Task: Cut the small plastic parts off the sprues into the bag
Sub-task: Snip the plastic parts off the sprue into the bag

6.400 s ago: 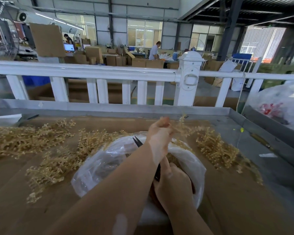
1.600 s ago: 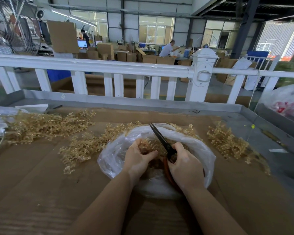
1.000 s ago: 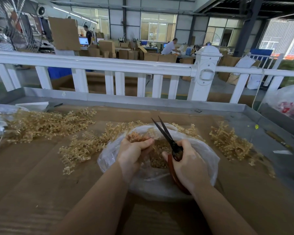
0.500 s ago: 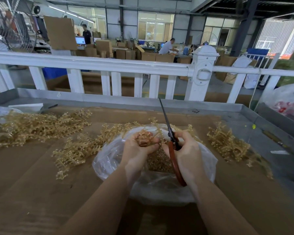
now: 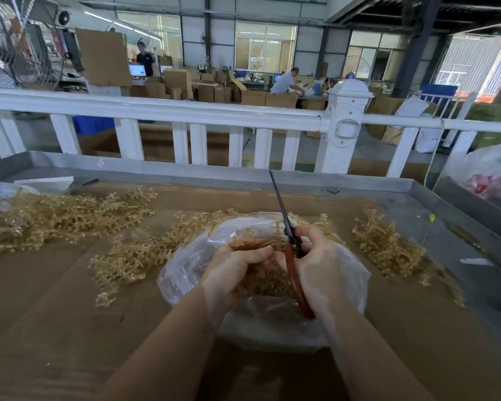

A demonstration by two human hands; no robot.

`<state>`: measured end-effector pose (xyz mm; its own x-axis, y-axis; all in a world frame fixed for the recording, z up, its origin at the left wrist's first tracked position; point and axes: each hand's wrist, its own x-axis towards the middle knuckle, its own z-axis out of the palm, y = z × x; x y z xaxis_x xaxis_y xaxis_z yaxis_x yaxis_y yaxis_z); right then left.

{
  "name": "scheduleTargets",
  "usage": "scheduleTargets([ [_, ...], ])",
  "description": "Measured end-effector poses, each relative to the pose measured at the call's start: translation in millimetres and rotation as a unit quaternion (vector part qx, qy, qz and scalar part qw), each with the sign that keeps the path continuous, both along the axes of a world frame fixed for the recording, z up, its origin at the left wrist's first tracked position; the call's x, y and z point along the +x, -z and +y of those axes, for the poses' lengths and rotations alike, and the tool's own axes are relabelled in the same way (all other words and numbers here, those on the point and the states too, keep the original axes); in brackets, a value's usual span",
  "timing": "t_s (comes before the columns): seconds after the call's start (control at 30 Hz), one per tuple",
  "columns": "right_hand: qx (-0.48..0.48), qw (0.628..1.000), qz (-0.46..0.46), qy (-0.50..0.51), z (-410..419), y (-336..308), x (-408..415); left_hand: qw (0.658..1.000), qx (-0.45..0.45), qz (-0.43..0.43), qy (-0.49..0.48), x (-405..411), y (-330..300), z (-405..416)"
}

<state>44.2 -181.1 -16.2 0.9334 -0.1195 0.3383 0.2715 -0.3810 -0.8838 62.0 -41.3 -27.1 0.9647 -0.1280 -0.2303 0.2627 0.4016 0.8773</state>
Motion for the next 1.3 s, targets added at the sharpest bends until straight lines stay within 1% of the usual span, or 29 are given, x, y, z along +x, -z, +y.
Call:
scheduleTargets([
  [0.17, -0.004, 1.0, -0.007, -0.016, 2, 0, 2, 0.998, 0.016, 0.031, 0.043, 0, -4, 3],
  [0.3, -0.001, 1.0, -0.01, -0.027, 2, 1, 4, 0.996, -0.004, 0.057, 0.076, 1, -8, 1],
  [0.43, -0.011, 0.999, -0.019, -0.032, 4, 0, 4, 0.998, -0.016, 0.048, 0.026, 2, -7, -4],
  [0.57, -0.073, 0.997, -0.034, 0.008, 0, 3, 1, 0.997, -0.051, 0.025, -0.057, 9, -5, -1],
  [0.63, -0.092, 0.996, -0.019, 0.003, -2, 4, -2, 0.994, -0.068, 0.013, -0.085, 13, -6, 3],
  [0.73, -0.142, 0.99, 0.007, -0.007, -4, 8, -6, 0.988, -0.106, 0.045, -0.104, 15, -8, 7],
  [0.87, -0.216, 0.976, -0.001, -0.015, -4, 10, -12, 0.986, -0.066, 0.094, -0.121, 15, -5, 12],
  [0.93, -0.235, 0.972, -0.001, -0.021, -3, 12, -13, 0.982, -0.08, 0.108, -0.133, 15, -4, 12],
  [1.1, -0.289, 0.957, -0.011, -0.027, -3, 18, -16, 0.969, -0.147, 0.112, -0.162, 15, -2, 6],
  [1.3, -0.306, 0.951, -0.03, -0.016, -2, 22, -14, 0.968, -0.16, 0.106, -0.163, 12, 0, 1],
])
